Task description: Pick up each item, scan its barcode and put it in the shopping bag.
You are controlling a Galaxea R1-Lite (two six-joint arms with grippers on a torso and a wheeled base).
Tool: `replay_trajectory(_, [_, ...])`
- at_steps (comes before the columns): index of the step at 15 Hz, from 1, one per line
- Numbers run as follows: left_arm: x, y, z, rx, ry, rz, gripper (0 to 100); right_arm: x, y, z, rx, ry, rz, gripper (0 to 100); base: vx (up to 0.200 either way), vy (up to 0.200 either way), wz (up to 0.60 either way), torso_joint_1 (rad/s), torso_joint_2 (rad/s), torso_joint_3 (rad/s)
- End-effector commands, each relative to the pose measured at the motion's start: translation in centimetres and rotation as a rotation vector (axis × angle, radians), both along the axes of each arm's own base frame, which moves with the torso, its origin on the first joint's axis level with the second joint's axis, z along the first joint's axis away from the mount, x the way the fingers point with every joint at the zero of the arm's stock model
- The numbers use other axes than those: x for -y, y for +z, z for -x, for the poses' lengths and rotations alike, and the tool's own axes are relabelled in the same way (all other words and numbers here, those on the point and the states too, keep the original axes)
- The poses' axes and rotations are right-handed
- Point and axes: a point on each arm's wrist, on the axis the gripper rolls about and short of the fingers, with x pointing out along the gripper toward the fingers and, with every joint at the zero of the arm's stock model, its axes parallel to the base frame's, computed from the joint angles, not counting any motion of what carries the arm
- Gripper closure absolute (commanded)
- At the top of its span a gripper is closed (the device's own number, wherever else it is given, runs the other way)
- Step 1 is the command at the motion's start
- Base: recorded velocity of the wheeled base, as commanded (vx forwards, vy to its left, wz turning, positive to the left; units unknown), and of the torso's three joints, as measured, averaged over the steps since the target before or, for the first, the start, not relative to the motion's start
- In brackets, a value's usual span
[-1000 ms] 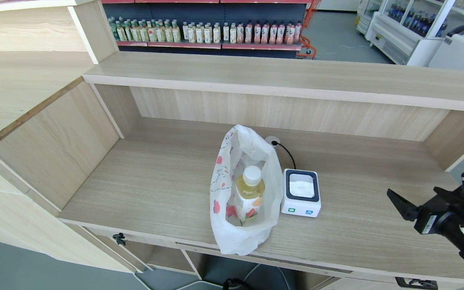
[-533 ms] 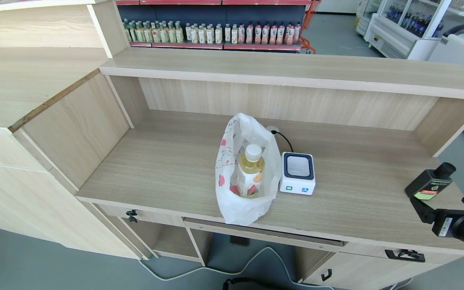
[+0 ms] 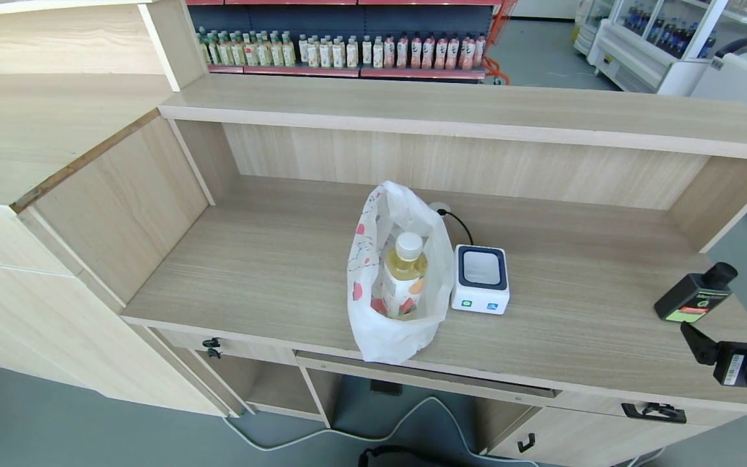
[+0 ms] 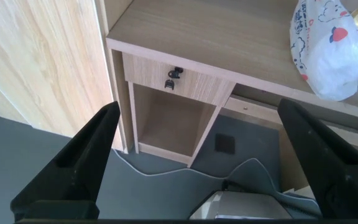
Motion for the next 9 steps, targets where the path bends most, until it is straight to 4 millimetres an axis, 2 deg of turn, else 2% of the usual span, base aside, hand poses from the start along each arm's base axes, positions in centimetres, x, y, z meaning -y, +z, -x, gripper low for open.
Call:
replay_trajectory(1, [0.0, -0.01, 0.0, 0.0, -0.001, 0.0, 0, 1.07, -0.64, 0.0, -0.039, -0.037, 0.016, 0, 0.0, 0.0, 0.0, 0.0, 0.0, 0.0])
replay_trajectory(7, [-0.01, -0.01, 0.0, 0.0, 0.005, 0.002, 0, 1.75, -0.67, 0.24, -0.043, -0.059, 0.022, 0, 0.0, 0.0, 0.0, 0.0, 0.0, 0.0])
replay_trajectory(9, [-0.02, -0.01, 0.0, 0.0, 0.007, 0.002, 0, 1.73, -0.59, 0.28, -0.04, -0.059, 0.023, 0, 0.0, -0.2, 0.0, 0.002, 0.0, 0.005])
